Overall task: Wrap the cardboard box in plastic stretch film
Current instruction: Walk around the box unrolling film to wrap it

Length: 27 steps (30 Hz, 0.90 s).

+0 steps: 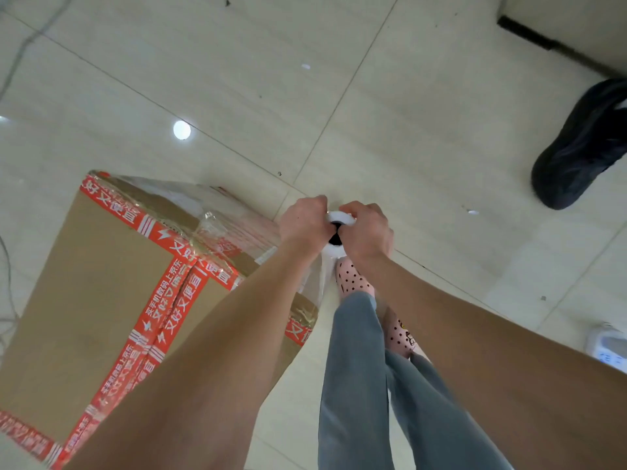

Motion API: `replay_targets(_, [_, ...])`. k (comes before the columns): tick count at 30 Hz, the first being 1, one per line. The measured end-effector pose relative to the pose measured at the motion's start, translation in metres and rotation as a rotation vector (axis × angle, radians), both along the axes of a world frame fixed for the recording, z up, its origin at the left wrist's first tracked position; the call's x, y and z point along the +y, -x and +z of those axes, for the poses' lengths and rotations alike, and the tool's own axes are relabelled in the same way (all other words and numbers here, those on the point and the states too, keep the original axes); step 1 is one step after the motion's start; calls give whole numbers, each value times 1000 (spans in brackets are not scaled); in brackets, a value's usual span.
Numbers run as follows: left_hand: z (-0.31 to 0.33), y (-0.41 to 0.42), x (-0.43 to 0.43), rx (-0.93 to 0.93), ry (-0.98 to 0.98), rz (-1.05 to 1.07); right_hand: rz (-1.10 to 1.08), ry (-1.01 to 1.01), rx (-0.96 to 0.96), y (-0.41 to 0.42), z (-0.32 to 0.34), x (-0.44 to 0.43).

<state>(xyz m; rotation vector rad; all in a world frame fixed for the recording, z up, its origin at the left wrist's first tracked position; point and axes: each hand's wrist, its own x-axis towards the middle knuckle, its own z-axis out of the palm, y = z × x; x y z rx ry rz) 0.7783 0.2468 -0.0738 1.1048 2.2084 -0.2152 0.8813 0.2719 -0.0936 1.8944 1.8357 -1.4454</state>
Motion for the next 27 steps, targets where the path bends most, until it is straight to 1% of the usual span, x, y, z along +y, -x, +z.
replay_targets(2, [-2, 9, 0, -29, 8, 171, -54, 6, 18, 9, 1, 3])
replay_targets(4, [-4, 17, -2, -58, 32, 298, -96, 22, -19, 18, 3, 9])
replay_targets(6, [-5, 22, -3, -90, 56, 371, -91, 31, -39, 25, 5, 15])
replay_targets(7, [-4, 23, -2, -96, 60, 368, -77, 30, -40, 29, 6, 19])
replay_targets(8, [-3, 25, 0, -88, 55, 324, -59, 31, -41, 33, 7, 23])
replay_targets(13, [0, 34, 14, -4, -48, -84, 37, 49, -64, 43, 9, 28])
replay_targets(15, [0, 39, 20, -2, -52, -137, 87, 36, -77, 47, 10, 29])
replay_targets(17, [-3, 46, 24, -24, -26, -116, 149, 25, -74, 50, 10, 32])
replay_targets(19, [-7, 53, 25, -55, -6, -50, 186, 16, -51, 53, 12, 36])
replay_targets(21, [-11, 58, 25, -83, -8, 90, 186, -3, -42, 55, 13, 41])
replay_targets(25, [-15, 63, 25, -168, 46, 371, 146, 37, -118, 63, 15, 53])
replay_targets(27, [-15, 64, 26, -238, 83, 436, 150, 61, -121, 67, 15, 59])
